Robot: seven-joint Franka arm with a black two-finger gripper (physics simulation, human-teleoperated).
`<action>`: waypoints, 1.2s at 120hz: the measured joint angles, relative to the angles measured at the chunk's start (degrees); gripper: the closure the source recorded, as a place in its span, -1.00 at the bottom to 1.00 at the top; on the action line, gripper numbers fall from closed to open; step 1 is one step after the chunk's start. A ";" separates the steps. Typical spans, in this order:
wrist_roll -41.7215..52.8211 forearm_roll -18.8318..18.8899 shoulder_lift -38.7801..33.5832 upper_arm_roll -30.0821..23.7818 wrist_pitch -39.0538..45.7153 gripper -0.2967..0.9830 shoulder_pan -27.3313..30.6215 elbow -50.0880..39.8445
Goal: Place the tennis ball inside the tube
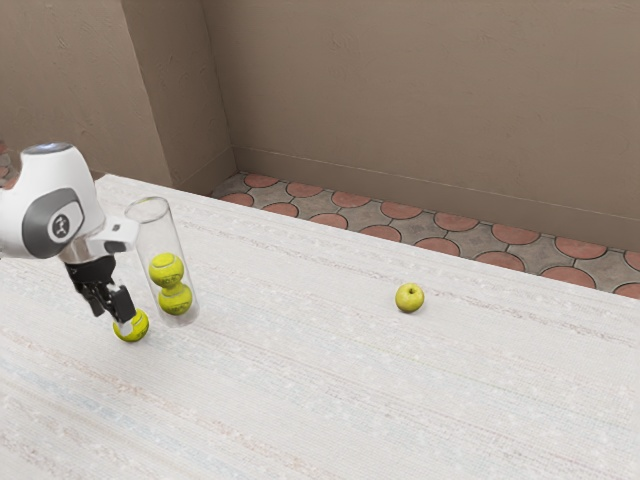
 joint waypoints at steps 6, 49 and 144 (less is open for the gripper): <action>1.20 0.06 1.17 0.13 2.49 -0.50 -0.30 -0.29; 10.13 0.17 5.63 0.35 15.26 -0.50 0.34 -3.36; 35.26 -18.25 16.05 -1.29 18.36 -0.50 7.31 4.87</action>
